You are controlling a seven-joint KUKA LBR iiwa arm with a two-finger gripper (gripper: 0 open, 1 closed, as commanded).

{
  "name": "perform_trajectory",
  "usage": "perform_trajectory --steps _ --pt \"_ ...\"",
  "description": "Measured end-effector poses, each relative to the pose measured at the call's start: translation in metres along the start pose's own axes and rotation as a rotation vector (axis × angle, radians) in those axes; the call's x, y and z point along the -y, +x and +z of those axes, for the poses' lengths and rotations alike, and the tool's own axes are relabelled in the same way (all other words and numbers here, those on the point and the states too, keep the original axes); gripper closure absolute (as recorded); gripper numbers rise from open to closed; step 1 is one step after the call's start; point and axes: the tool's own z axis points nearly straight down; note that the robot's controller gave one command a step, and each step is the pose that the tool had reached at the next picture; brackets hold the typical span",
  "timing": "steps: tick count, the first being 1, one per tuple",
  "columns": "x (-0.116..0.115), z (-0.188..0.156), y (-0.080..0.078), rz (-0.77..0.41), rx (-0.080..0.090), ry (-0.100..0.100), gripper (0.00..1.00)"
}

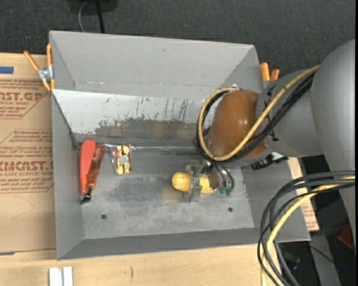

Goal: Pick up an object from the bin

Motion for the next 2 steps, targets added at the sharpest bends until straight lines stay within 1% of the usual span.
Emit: perform_trajectory --steps 1,2 --pt "0.000 -0.010 0.000 0.001 -0.001 0.000 1.00" --pt "0.000 -0.023 0.002 0.002 -0.007 0.000 1.00"
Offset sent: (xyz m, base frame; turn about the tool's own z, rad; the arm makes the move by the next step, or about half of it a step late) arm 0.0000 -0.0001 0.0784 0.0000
